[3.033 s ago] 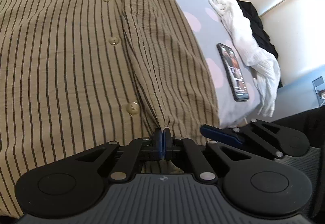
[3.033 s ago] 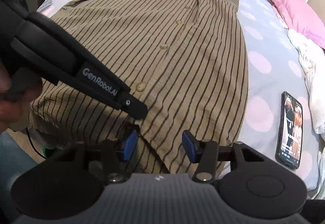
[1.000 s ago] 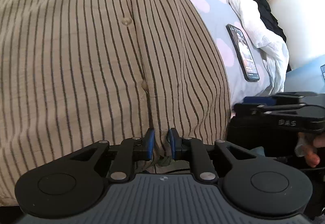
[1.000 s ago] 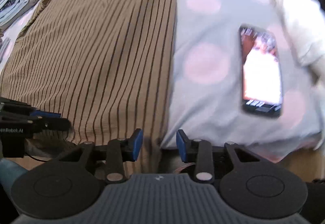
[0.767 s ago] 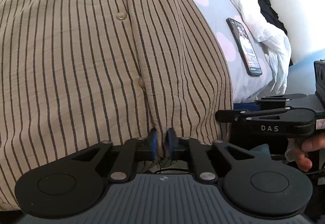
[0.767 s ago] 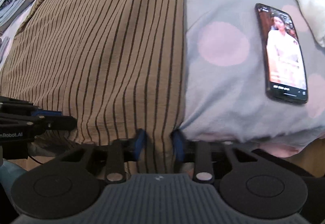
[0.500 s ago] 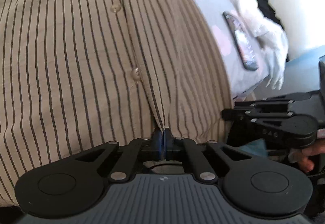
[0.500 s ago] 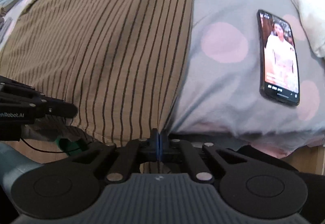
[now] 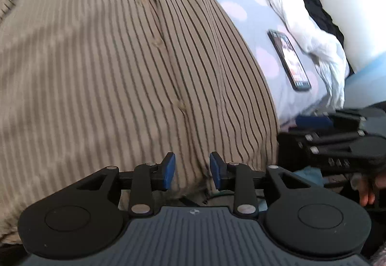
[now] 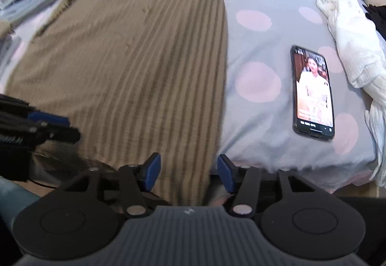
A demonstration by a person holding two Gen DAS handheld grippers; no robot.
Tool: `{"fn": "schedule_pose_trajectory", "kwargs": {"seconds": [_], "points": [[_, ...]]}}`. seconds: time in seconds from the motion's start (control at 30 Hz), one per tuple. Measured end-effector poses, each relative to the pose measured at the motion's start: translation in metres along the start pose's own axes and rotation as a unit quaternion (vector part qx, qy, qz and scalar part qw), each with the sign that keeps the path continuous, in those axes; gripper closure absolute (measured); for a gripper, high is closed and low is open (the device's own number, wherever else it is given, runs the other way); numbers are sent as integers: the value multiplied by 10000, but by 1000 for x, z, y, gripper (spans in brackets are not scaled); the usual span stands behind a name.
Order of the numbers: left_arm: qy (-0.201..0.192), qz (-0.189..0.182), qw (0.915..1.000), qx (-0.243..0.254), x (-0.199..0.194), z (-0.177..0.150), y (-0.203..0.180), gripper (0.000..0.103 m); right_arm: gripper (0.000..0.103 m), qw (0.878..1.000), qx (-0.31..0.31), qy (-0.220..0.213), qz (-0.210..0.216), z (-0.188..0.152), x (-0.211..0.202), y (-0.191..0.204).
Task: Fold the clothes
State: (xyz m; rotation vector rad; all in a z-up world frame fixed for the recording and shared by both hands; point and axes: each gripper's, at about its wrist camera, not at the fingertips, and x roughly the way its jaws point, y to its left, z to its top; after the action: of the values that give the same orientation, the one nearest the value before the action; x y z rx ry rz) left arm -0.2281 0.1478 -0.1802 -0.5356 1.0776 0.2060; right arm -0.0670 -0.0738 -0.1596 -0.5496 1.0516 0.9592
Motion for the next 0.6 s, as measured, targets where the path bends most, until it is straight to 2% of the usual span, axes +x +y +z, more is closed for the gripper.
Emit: {"fn": "schedule_pose_trajectory", "kwargs": {"seconds": [0.07,0.13,0.23,0.33,0.43,0.6], "points": [[-197,132,9997,37,-10,1,2,60,35,9999,-76,-138,48,1,-5,6],[-354,467,9982,101,-17,0,3,55,31,9991,-248,-309,123,4,-7,20],[-536,1054,9928,196,-25,-4,7,54,30,9968,-352,-573,423,11,-3,32],[-672,1451,9871,-53,-35,-8,22,54,29,9958,-478,-562,545,19,-2,45],[-743,1595,9831,-503,-48,-12,42,54,26,9946,-582,-590,628,28,4,59],[-759,1802,9764,-917,-63,-21,68,54,26,9909,-459,-493,1167,34,15,72]]}}
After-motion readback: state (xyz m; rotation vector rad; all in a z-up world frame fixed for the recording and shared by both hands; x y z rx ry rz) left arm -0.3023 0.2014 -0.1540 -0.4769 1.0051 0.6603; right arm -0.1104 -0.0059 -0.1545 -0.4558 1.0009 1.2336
